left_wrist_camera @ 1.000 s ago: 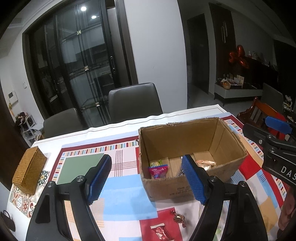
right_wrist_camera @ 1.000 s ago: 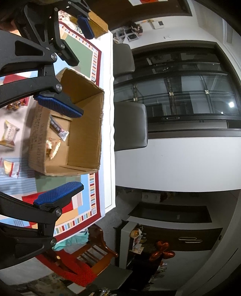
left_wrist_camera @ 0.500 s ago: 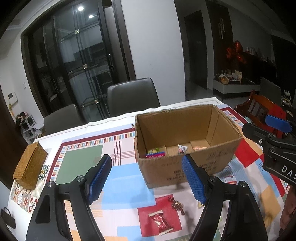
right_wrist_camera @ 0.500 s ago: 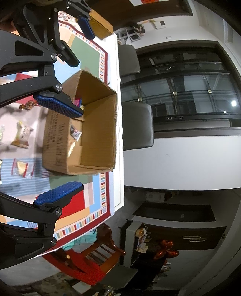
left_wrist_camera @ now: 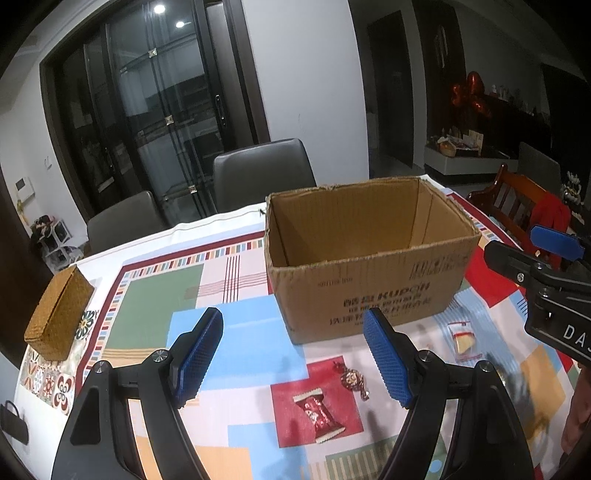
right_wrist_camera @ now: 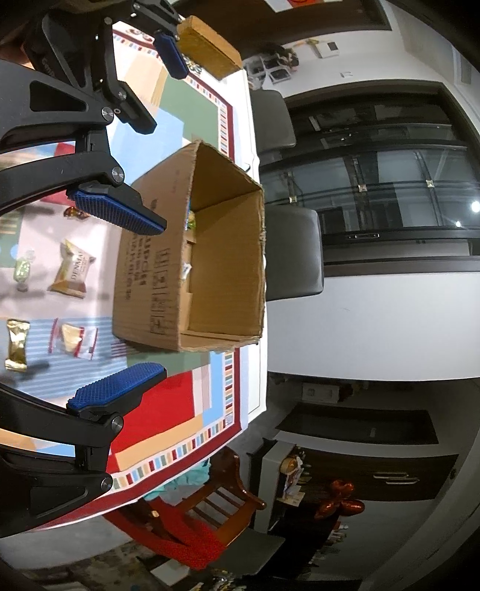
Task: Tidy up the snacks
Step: 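Withdraw both open tools from the box back toward the remaining snacks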
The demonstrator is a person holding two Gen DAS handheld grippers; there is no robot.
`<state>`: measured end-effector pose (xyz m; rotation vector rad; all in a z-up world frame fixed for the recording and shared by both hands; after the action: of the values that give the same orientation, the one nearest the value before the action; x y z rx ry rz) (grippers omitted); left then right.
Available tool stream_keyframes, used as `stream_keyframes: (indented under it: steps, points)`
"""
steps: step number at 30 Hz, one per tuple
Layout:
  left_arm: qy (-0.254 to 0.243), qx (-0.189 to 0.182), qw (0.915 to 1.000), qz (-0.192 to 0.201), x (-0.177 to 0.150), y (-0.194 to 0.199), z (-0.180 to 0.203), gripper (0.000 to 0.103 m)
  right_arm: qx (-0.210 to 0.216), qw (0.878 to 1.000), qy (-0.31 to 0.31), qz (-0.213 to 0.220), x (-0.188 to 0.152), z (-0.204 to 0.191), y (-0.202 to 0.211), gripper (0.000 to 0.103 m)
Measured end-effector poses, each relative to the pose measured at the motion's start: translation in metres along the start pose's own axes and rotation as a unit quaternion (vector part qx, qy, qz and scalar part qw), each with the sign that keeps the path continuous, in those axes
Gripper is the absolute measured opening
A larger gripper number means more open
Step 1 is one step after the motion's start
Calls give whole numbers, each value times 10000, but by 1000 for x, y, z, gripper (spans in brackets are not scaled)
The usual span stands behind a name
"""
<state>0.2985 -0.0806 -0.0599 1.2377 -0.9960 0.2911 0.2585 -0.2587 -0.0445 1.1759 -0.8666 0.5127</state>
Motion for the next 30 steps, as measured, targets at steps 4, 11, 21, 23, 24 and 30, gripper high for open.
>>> stream_keyframes:
  steps: [4,11,21,23,24,30]
  points:
    - [68,5,10000,-69,-11,0,-1,78,-10,10000,20,-61,-10,-3,0,72]
    - [209,57,9996,-167,-30,-2,-2,78,3,9997,84,-213,-29,-9,-3,72]
    - [470,164,9983,-286,-56,-10,-7,78,-60,9990,131,-411,-56,-14,-9,72]
    - [478,209,9982,-298,-60,-12,-8,78,-74,9989,135,-440,-61,-17,-9,72]
    - [488,221,9981,-310,-62,-13,-8,78,-82,9988,143,-462,-64,-17,-9,72]
    - [631,287,9969,-376,-78,-20,-11,78,-126,9983,188,-546,-83,-23,-13,72]
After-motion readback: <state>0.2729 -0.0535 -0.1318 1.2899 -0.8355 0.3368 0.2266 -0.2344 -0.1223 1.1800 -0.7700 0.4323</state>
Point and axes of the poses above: each gripper's, at about its wrist camera, not at the fingertips, and y roughly against the way its jaws point, z to its right, x to its top, the point moved 5 cm from there along -y, roughly the way its jaws point, and after that the axes turned 13 degrees about -x, right-handed, at the moved point
